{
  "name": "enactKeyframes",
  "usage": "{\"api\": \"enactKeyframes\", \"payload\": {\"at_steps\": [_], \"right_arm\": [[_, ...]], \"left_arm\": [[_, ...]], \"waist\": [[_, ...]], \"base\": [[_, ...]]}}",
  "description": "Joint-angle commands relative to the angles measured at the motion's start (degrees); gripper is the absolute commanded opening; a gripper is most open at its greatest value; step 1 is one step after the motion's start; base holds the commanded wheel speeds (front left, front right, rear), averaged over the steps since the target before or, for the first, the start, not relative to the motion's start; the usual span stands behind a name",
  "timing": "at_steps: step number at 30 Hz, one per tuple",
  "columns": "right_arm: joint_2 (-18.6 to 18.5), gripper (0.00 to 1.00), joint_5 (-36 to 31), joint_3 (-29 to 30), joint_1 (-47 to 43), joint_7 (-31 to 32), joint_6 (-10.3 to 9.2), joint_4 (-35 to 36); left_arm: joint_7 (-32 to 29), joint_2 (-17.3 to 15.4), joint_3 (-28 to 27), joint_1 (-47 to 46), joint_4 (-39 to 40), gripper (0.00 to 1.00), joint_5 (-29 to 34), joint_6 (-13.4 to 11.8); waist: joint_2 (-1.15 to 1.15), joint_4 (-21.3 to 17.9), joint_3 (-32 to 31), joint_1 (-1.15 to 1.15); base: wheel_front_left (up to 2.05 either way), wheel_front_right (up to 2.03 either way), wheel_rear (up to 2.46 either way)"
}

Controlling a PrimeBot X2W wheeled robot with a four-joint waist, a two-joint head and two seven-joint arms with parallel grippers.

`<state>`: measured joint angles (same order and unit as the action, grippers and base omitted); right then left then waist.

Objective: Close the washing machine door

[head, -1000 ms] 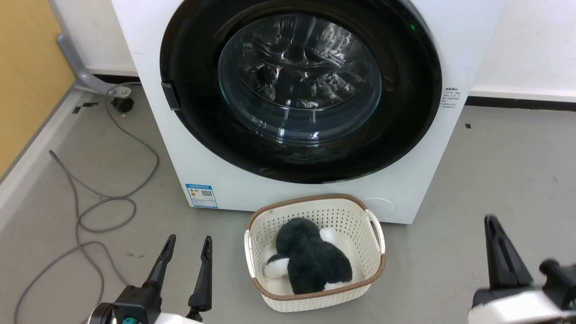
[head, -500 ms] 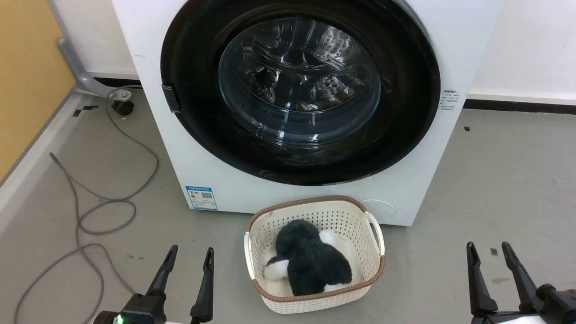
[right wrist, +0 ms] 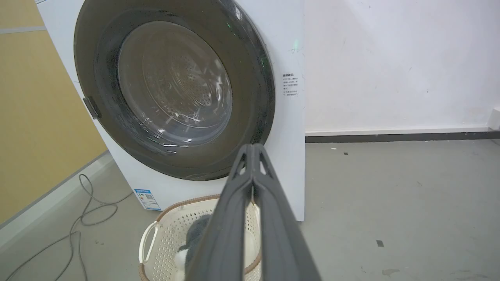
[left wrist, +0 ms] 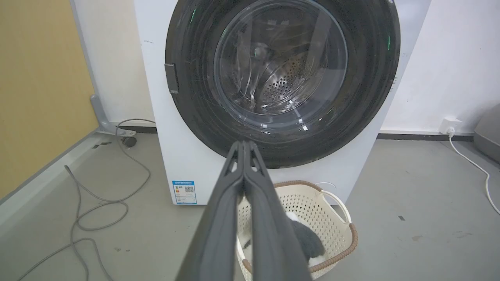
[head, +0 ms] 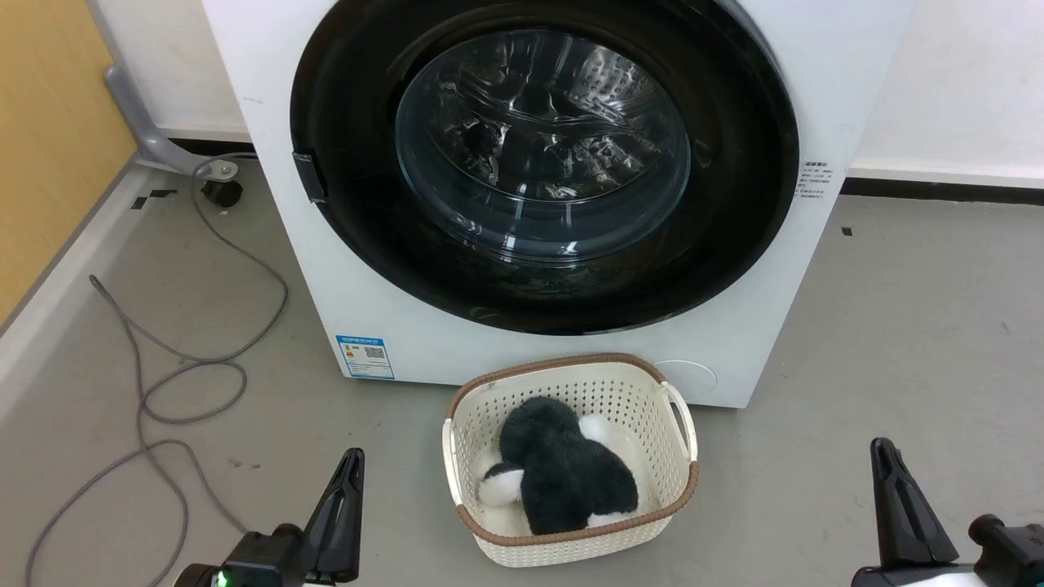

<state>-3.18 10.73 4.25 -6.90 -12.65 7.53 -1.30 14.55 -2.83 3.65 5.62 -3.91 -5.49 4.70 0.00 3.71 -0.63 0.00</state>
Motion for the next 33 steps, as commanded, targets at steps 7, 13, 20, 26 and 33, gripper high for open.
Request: {"api": "enactKeyframes", "payload": {"at_steps": [7, 13, 20, 26, 33], "right_arm": [[0.03, 0.0, -0.82, -0.31, 0.52, 0.93, 0.0, 0.1], [0.05, 0.0, -1.33, -0.51, 0.85, 1.54, -0.01, 0.16], [0.06, 0.0, -1.93, -0.75, 1.23, 2.25, -0.01, 0.24], [0.08, 0.0, -2.45, -0.96, 1.57, 2.86, -0.01, 0.3], [0.09, 0.0, -3.05, -1.19, 1.95, 3.57, -0.01, 0.37]], "left_arm": [[-1.02, 0.0, -0.27, -0.43, 0.3, 0.0, 0.41, -0.35], [-1.72, -0.01, -0.45, -0.7, 0.49, 0.0, 0.68, -0.58], [-2.54, -0.01, -0.65, -1.02, 0.71, 0.0, 0.98, -0.84], [-3.25, -0.01, -0.83, -1.29, 0.89, 0.0, 1.25, -1.07], [-4.07, -0.01, -1.03, -1.6, 1.11, 0.0, 1.56, -1.33]], "waist": [[0.0, -0.23, 0.04, 0.0], [0.0, -0.41, 0.07, 0.0], [0.0, -0.62, 0.1, 0.0], [0.0, -0.8, 0.13, 0.0], [0.0, -1.01, 0.17, 0.0]], "base": [[0.0, 0.0, 0.0], [0.0, 0.0, 0.0], [0.0, 0.0, 0.0], [0.0, 0.0, 0.0], [0.0, 0.0, 0.0]]}}
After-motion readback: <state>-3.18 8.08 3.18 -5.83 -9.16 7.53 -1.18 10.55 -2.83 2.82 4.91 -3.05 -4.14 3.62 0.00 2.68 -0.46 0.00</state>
